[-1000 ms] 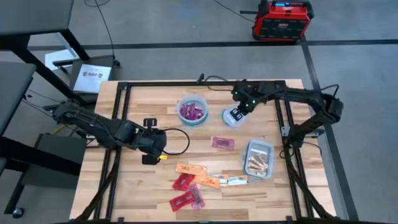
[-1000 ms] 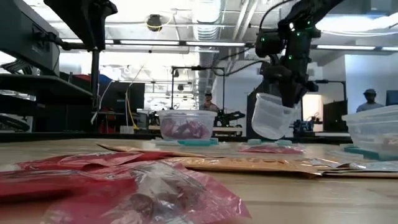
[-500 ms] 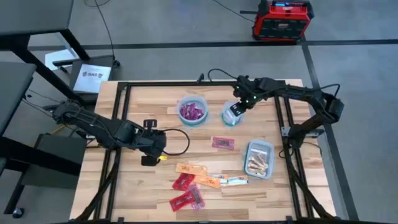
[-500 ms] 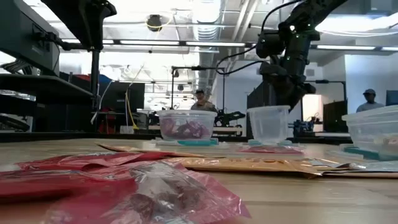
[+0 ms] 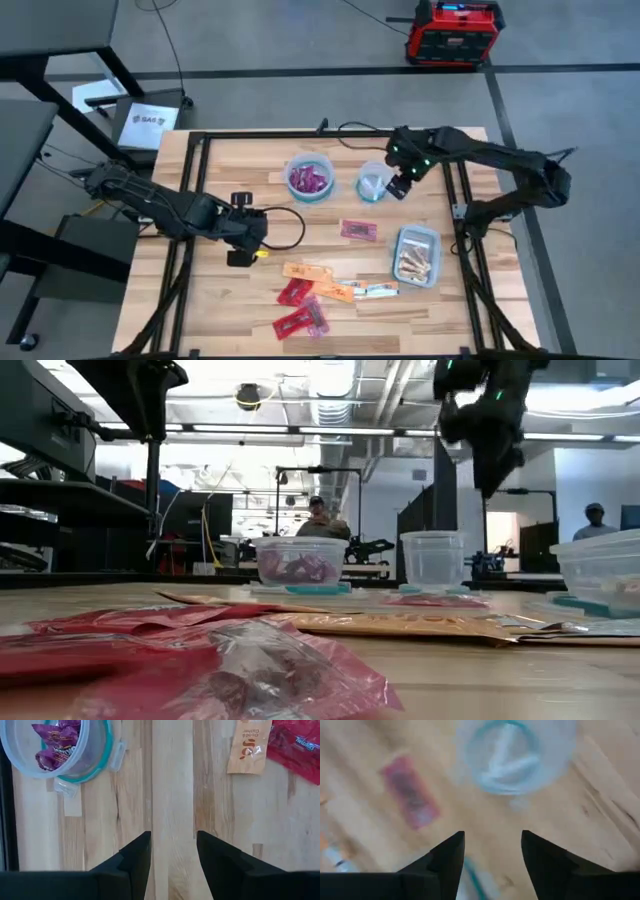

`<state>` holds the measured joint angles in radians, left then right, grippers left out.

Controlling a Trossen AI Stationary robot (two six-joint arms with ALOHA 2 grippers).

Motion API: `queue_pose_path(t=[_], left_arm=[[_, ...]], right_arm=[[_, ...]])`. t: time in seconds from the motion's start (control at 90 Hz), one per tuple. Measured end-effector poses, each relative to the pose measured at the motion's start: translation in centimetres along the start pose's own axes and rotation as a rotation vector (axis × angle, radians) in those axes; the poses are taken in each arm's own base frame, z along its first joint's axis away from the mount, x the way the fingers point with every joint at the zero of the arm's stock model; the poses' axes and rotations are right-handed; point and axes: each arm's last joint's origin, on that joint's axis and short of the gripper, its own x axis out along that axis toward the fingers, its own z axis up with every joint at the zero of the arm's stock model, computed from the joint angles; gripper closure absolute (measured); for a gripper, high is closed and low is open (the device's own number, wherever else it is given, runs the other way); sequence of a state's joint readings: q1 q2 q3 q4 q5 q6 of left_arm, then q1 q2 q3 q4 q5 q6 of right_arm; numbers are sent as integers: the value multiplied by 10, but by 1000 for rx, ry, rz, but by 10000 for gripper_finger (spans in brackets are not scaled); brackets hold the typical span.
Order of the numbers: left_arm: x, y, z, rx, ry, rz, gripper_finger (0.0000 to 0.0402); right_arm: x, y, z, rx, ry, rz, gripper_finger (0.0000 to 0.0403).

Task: Sort candy
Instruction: Adjust the small circular transparent bin

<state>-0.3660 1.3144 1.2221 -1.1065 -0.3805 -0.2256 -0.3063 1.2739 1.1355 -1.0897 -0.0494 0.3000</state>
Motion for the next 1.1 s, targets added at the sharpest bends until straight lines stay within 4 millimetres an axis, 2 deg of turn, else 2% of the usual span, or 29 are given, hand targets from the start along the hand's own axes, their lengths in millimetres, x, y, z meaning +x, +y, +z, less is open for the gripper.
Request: queue_pose_path(t=[0.067,0.133,0.244,0.311,0.511,0.656,0.744,0.867,0.989,1.1], left_arm=[[0,0,1,-11,-9,-2,258],[0,0,2,-29,-21,-5,258],[0,-1,4,-39,-38,-10,258],[0,-1,5,-43,-48,-12,258],[0,-1,5,-37,-47,-15,258],[-1,-2,3,-48,-36,-21,258],[-2,-6,2,-46,-30,-29,258],[-3,-9,-1,-43,-15,-32,258],[-4,-11,-3,-36,-4,-34,258],[-4,-11,-3,-24,-5,-34,258]], right_arm=[[-2,28,-5,-81,-105,43,222],[7,55,-14,-166,-196,75,222],[36,91,-30,-320,-280,135,223],[59,107,-38,-372,-282,161,223],[130,121,-56,-383,-132,36,223],[160,119,-58,-365,-85,-72,226],[166,116,-55,-351,-89,-112,228],[166,116,-54,-344,-110,-124,232],[150,121,-52,-359,-162,-100,232],[133,124,-48,-477,-241,-126,233]])
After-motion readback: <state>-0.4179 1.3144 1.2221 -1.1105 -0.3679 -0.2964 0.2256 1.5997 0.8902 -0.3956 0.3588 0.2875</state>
